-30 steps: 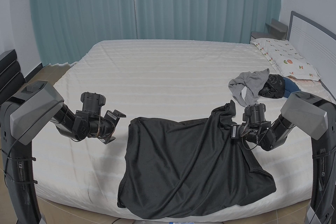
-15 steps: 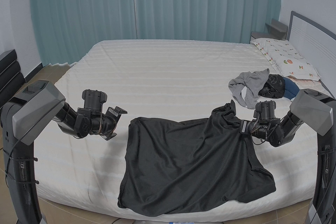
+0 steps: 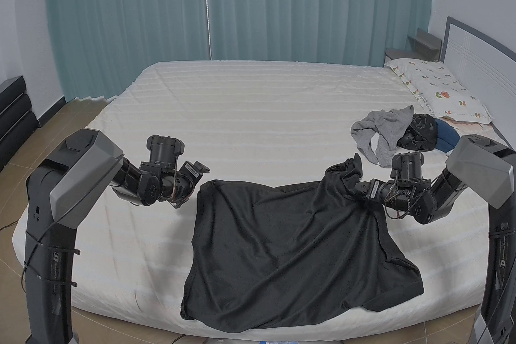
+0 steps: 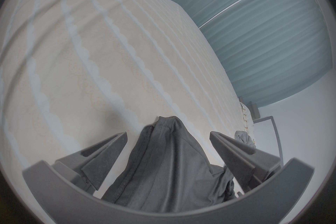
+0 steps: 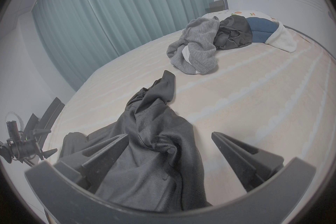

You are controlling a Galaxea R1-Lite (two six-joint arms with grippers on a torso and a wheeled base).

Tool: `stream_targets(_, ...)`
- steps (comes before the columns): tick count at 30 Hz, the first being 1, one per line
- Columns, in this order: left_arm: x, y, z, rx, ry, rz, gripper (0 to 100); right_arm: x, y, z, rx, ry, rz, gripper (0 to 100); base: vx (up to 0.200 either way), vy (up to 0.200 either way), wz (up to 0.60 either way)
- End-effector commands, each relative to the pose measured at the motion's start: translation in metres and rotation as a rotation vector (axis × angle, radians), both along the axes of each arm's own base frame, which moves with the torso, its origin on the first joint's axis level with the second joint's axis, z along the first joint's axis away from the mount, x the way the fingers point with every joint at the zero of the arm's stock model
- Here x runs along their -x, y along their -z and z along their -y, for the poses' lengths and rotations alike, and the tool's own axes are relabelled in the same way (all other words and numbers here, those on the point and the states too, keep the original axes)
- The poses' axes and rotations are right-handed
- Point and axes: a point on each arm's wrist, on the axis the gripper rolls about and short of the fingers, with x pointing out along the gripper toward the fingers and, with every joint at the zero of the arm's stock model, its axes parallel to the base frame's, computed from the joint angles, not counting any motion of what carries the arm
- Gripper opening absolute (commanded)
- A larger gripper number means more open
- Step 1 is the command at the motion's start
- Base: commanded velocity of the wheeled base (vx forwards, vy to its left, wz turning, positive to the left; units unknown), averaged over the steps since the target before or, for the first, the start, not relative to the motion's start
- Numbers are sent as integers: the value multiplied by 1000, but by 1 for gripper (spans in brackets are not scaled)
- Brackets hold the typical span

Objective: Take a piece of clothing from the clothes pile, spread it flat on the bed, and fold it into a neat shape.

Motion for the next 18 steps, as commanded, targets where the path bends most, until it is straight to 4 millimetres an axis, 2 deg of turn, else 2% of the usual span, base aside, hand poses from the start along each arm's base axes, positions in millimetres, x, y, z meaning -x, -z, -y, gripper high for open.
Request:
stream_targets(1,-19,25,15,-38,0,-12,100,0,-14,5,-40,29,29,100,0,0,0)
stream_targets(5,-27,32,20,-52,-2,-21,100,1,-23,9,-87,43,41,100,0,0,0)
stream_targets(10,-28,45,25,-114,46,-20,100,2,-22,12,-90,52,38,100,0,0,0)
stream_targets(13,-30,46,25,-120,40,-16,100,2,-21,12,-102,60,32,100,0,0,0)
stream_targets(14,-31,46,25,-118,39,-15,0,2,-21,12,-104,61,32,100,0,0,0)
stream_targets(18,-34,45,25,-115,34,-2,0,2,-23,12,-104,61,34,100,0,0,0)
